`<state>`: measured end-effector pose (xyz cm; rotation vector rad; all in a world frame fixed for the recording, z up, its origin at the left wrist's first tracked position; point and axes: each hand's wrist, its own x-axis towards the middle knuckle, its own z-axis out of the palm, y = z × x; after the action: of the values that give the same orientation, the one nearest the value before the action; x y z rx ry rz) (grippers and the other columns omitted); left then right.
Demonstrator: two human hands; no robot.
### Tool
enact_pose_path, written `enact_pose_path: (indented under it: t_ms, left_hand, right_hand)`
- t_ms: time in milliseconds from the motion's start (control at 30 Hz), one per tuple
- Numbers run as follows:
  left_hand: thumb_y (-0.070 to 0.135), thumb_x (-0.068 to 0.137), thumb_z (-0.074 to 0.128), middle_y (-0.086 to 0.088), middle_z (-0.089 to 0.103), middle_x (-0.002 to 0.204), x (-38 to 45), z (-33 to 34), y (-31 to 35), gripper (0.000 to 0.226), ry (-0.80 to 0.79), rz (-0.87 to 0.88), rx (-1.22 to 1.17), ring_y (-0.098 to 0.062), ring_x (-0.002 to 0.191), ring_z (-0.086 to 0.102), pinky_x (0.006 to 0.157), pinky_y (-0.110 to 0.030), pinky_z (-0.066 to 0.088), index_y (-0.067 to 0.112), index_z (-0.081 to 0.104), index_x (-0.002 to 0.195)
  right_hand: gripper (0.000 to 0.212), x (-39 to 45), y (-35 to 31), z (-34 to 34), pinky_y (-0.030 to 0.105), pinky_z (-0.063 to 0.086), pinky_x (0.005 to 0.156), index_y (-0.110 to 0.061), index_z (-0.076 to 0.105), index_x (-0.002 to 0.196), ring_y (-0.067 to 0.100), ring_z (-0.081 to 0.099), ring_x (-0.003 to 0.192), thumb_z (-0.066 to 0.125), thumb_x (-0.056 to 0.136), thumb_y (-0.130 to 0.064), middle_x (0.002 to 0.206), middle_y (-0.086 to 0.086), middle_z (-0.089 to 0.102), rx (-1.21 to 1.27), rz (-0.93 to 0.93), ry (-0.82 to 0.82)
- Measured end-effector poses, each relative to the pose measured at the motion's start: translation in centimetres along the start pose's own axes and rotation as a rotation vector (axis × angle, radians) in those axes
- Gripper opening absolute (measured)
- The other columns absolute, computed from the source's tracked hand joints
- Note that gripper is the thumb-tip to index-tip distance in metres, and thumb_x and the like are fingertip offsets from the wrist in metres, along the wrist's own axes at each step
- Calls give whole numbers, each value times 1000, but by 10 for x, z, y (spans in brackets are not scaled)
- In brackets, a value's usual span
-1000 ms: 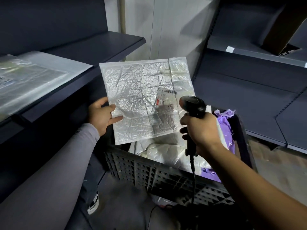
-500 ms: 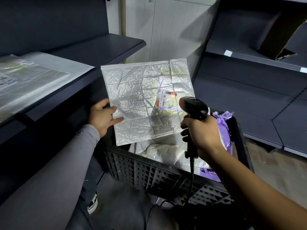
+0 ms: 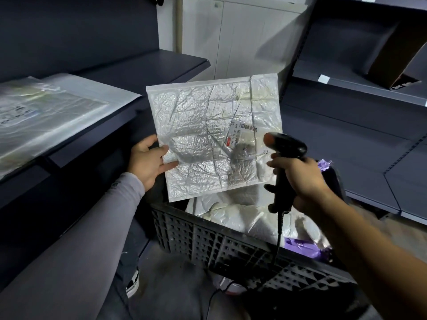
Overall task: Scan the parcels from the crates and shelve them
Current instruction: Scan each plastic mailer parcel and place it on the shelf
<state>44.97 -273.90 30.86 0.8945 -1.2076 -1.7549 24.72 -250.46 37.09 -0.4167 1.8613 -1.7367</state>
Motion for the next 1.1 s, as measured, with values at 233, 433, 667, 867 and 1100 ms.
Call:
enact_pose_path:
  t_ms: [233, 433, 667, 867, 1100]
  left_hand:
    - [-2, 104, 55, -15, 70, 123, -8, -6, 22, 26, -24, 33, -65, -39, 115, 69, 82, -45, 64, 14, 69, 118]
    - [-4, 104, 52, -16, 71, 127, -6, -12, 30, 30, -24, 1, -158, -36, 108, 73, 78, -43, 64, 13, 69, 122]
    - [-5, 105, 46, -17, 71, 127, 5, -21, 32, 38, -62, -24, -221, -33, 107, 74, 82, -44, 63, 10, 61, 136]
    - [-1, 106, 49, -4, 78, 114, 11, -28, 27, 33, -17, -85, -193, -25, 104, 76, 75, -40, 65, 18, 67, 124]
    - [-1, 106, 50, -3, 78, 104, 15, -42, 23, 29, 46, -106, -129, -21, 87, 78, 73, -40, 66, 20, 70, 114]
  right_hand:
    - [41, 51, -1, -27, 46, 60, 74, -15, 69, 125, 26, 62, 85, 70, 84, -13, 108, 5, 57, 120, 118, -32]
    - [32, 62, 13, -2, 44, 55, 86, -24, 72, 116, 14, 57, 98, 57, 93, -7, 112, -6, 64, 199, 139, -207]
    - [38, 79, 28, 39, 54, 50, 99, -22, 67, 129, 21, 55, 94, 54, 94, -15, 113, -4, 64, 325, 214, -340]
    - [34, 91, 45, 70, 41, 53, 84, -18, 75, 122, 19, 56, 86, 62, 91, -21, 114, 5, 74, 417, 355, -454]
    - [29, 103, 58, 82, 36, 53, 75, -10, 66, 122, 13, 57, 68, 61, 93, -13, 98, 2, 72, 343, 336, -446]
